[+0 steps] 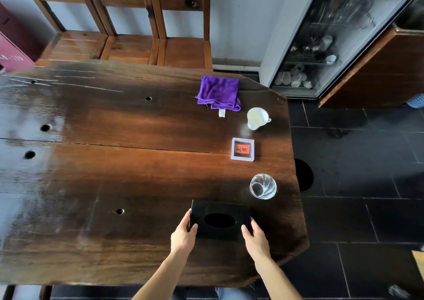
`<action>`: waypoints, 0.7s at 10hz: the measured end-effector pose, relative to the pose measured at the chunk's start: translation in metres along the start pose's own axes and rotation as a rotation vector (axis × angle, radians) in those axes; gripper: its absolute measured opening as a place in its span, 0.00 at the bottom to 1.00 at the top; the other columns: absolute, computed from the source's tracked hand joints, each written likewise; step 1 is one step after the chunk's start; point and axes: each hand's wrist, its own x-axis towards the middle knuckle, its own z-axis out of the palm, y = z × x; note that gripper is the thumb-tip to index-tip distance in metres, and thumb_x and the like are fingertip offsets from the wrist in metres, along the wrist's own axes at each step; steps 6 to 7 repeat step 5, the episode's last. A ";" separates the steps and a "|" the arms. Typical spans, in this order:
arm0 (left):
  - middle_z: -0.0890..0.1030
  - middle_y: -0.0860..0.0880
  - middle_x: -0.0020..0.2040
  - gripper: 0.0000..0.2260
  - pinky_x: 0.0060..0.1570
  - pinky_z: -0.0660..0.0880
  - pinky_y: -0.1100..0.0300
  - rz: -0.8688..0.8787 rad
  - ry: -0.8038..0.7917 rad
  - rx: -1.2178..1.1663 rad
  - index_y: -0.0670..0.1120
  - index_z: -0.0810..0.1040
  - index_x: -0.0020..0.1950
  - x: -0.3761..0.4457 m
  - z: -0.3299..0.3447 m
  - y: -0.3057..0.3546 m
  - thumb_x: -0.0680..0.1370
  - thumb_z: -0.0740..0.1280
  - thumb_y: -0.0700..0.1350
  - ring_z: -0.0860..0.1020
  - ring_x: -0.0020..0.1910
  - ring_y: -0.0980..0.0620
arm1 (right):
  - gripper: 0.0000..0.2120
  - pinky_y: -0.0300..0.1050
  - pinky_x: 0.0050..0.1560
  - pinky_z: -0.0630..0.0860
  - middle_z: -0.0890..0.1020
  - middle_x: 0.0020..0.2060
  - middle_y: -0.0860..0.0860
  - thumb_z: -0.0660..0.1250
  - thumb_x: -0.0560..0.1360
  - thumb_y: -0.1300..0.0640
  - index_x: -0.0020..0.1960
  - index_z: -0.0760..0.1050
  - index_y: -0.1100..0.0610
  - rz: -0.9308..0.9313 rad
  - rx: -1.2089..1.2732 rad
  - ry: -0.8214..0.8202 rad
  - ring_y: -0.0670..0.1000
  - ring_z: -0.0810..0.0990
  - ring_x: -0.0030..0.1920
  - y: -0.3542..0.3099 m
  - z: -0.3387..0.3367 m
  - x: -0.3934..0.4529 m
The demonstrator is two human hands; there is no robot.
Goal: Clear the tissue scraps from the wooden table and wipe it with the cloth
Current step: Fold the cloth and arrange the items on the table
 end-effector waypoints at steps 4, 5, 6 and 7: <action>0.77 0.51 0.72 0.26 0.69 0.69 0.59 -0.015 -0.038 0.043 0.59 0.66 0.79 0.003 -0.006 0.000 0.83 0.65 0.43 0.75 0.70 0.50 | 0.25 0.52 0.72 0.68 0.73 0.73 0.52 0.64 0.82 0.47 0.78 0.65 0.49 0.062 0.087 -0.005 0.57 0.72 0.72 0.001 0.002 -0.002; 0.79 0.48 0.70 0.24 0.65 0.71 0.58 -0.031 -0.024 0.075 0.54 0.68 0.79 0.006 -0.007 0.004 0.83 0.63 0.42 0.77 0.68 0.48 | 0.25 0.52 0.72 0.69 0.75 0.71 0.54 0.67 0.81 0.48 0.76 0.68 0.51 0.073 0.102 -0.009 0.56 0.73 0.70 0.002 -0.004 0.004; 0.79 0.48 0.70 0.24 0.65 0.71 0.58 -0.031 -0.024 0.075 0.54 0.68 0.79 0.006 -0.007 0.004 0.83 0.63 0.42 0.77 0.68 0.48 | 0.25 0.52 0.72 0.69 0.75 0.71 0.54 0.67 0.81 0.48 0.76 0.68 0.51 0.073 0.102 -0.009 0.56 0.73 0.70 0.002 -0.004 0.004; 0.79 0.48 0.70 0.24 0.65 0.71 0.58 -0.031 -0.024 0.075 0.54 0.68 0.79 0.006 -0.007 0.004 0.83 0.63 0.42 0.77 0.68 0.48 | 0.25 0.52 0.72 0.69 0.75 0.71 0.54 0.67 0.81 0.48 0.76 0.68 0.51 0.073 0.102 -0.009 0.56 0.73 0.70 0.002 -0.004 0.004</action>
